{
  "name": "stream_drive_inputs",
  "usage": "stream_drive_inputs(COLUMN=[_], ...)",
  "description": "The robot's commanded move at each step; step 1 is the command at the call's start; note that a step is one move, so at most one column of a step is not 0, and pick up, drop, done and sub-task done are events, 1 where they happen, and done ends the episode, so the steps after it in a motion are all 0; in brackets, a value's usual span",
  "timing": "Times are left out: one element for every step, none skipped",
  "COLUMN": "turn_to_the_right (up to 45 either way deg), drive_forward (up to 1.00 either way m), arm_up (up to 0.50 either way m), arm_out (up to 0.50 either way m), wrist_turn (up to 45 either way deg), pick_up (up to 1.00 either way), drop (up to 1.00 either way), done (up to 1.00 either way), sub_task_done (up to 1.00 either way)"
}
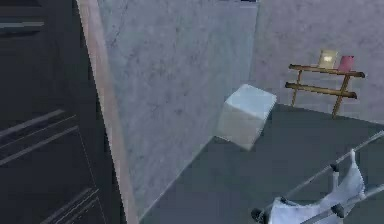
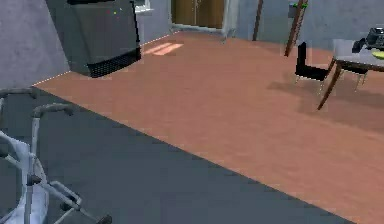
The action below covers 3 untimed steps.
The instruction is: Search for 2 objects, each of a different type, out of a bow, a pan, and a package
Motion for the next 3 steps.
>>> stream_drive_inputs(turn_to_the_right=[45.0,45.0,45.0], drive_forward=[0.00,0.00,0.00], arm_up=[0.00,0.00,0.00], arm_out=[0.00,0.00,0.00], wrist_turn=[0.0,0.0,0.0], pick_up=[0.00,0.00,0.00], drop=[0.00,0.00,0.00], done=[0.00,0.00,0.00], sub_task_done=[0.00,0.00,0.00])
